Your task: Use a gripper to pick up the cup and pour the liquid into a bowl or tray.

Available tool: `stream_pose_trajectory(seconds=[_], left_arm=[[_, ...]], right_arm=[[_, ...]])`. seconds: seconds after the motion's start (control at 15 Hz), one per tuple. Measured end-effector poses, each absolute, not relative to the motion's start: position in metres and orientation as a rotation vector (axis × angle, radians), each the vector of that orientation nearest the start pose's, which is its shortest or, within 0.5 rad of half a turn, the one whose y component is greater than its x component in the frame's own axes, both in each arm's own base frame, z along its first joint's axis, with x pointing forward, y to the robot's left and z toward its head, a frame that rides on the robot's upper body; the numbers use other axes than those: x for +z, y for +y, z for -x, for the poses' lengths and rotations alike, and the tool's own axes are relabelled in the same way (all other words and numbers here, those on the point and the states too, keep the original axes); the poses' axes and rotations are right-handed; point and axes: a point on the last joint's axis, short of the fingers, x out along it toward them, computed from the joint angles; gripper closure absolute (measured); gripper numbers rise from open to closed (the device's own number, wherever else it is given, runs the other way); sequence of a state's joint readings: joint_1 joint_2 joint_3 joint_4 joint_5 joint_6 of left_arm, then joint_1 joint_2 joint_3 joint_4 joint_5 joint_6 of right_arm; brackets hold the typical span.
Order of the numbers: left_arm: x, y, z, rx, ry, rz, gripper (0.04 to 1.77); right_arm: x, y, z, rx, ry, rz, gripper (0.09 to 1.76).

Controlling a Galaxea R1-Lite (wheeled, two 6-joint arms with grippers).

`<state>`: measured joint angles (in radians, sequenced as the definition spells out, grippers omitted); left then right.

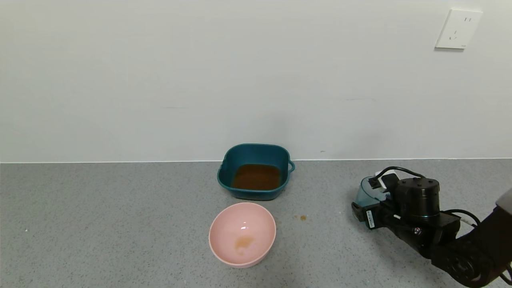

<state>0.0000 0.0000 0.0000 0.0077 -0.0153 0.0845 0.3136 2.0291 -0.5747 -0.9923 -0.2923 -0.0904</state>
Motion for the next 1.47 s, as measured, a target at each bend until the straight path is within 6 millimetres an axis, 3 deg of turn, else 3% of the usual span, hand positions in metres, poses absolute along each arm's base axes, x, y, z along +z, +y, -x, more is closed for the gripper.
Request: stream_pose_trajectory(seconds=[0.6,1.47], left_arm=[[0.075,0.000,0.023,-0.016,0.007,-0.084,0.09],[0.075,0.000,0.023,-0.016,0.007,-0.084,0.09]], right_arm=[[0.073,0.084,-0.281,0.036,0.467,0.239,0.15],[0.094,0.062,-0.214,-0.028,0.483,0.229,0.15]])
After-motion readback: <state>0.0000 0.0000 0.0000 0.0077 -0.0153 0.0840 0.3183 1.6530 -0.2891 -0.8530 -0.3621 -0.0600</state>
